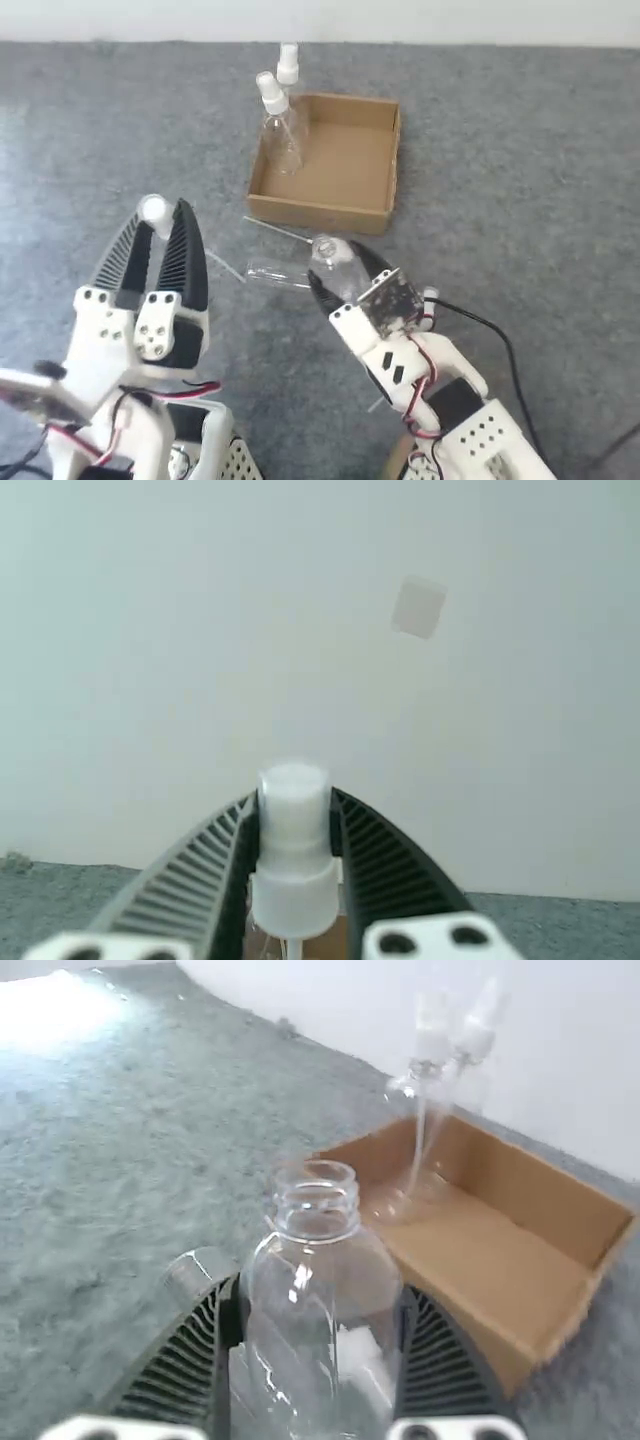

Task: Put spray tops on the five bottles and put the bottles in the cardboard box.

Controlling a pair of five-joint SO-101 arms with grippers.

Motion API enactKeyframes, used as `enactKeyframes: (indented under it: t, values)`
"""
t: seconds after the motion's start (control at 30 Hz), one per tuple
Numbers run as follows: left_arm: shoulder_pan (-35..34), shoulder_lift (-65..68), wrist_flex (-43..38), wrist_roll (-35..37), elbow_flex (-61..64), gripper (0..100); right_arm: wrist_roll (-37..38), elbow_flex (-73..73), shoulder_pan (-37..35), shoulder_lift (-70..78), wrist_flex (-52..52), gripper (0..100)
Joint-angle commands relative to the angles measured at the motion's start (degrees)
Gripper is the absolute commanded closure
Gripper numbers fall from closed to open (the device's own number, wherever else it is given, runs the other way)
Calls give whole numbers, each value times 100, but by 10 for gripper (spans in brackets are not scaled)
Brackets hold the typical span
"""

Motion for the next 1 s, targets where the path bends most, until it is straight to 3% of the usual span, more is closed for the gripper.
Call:
enactKeyframes:
  t: [0.0,0.17,0.47,0.7,0.97]
  values:
    - [0,-123,-229,70,-251,988,158,123,-154,-110,-338,951]
    - [26,-123,-545,105,-259,988,158,123,-180,-110,-321,951]
    - [35,-123,-378,334,-57,988,334,123,-453,-48,-207,951]
    - [721,-123,-387,299,127,988,747,132,-945,-101,242,951]
    - [791,-123,-360,290,154,988,747,132,-954,-92,251,951]
